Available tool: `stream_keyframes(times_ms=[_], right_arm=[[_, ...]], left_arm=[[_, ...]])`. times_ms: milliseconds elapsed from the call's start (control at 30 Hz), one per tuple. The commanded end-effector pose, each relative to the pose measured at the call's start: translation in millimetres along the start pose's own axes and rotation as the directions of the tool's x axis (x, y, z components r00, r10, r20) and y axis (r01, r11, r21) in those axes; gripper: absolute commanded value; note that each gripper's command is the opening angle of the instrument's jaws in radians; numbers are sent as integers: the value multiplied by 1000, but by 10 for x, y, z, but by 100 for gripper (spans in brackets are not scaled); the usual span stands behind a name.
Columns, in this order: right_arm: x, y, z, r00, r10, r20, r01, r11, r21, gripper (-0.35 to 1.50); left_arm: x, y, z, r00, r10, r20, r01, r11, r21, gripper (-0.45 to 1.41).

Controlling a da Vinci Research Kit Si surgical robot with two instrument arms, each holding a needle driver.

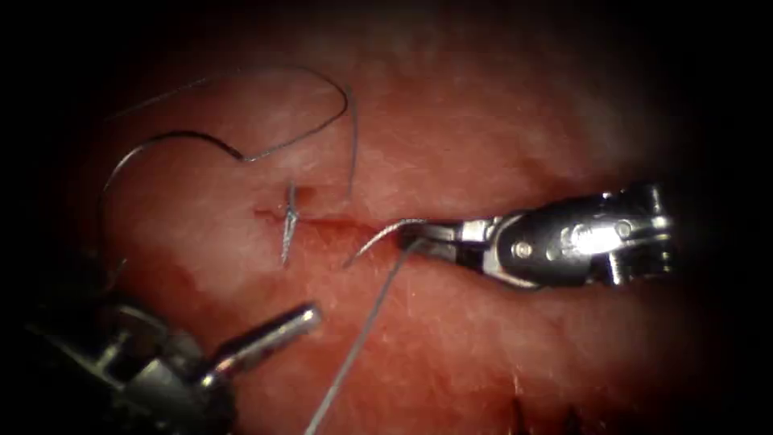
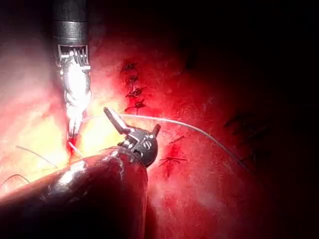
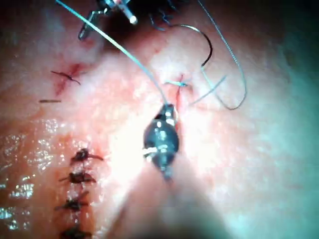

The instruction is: Wound Closure

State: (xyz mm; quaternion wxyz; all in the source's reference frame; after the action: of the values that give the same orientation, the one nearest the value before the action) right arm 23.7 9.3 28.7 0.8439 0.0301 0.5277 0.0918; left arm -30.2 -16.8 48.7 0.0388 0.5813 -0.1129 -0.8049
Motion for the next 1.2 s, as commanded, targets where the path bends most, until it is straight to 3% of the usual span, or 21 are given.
stream_keyframes(times_ms=[33,167,333,367,433,533,667,800,900,1100,1200], right_arm=[[-6,-1,8,1000,2,1,-2,1000,-1,-35],[-11,4,10,1000,12,3,-12,1000,-4,-35],[-16,7,12,1000,15,4,-15,1000,-7,-35],[-18,8,12,1000,20,4,-20,1000,-8,-35],[-19,9,13,1000,19,4,-19,1000,-8,-35],[-23,9,14,1000,28,2,-28,1000,-11,-35],[-24,11,14,1000,29,2,-28,1000,-12,-35],[-27,17,15,999,35,4,-35,999,-15,-35],[-27,18,15,999,35,4,-35,999,-15,-35],[-28,18,15,999,35,4,-35,999,-15,-35],[-28,19,15,999,35,4,-35,999,-15,-35]], left_arm=[[-2,11,4,1000,-5,7,5,1000,17,116],[-5,8,8,1000,6,-2,-6,999,49,106],[-10,6,5,997,67,-27,-66,997,38,54],[-10,5,2,995,85,-44,-84,996,35,35],[-10,5,1,995,91,-47,-89,995,33,29],[-7,7,0,993,103,-64,-101,994,28,-7],[-5,9,1,991,110,-78,-109,994,21,-12],[-1,11,2,990,111,-88,-110,994,17,10],[-1,13,3,989,113,-91,-112,994,16,15],[0,14,1,989,113,-95,-113,994,14,12],[2,15,0,989,113,-96,-113,994,13,-3]])
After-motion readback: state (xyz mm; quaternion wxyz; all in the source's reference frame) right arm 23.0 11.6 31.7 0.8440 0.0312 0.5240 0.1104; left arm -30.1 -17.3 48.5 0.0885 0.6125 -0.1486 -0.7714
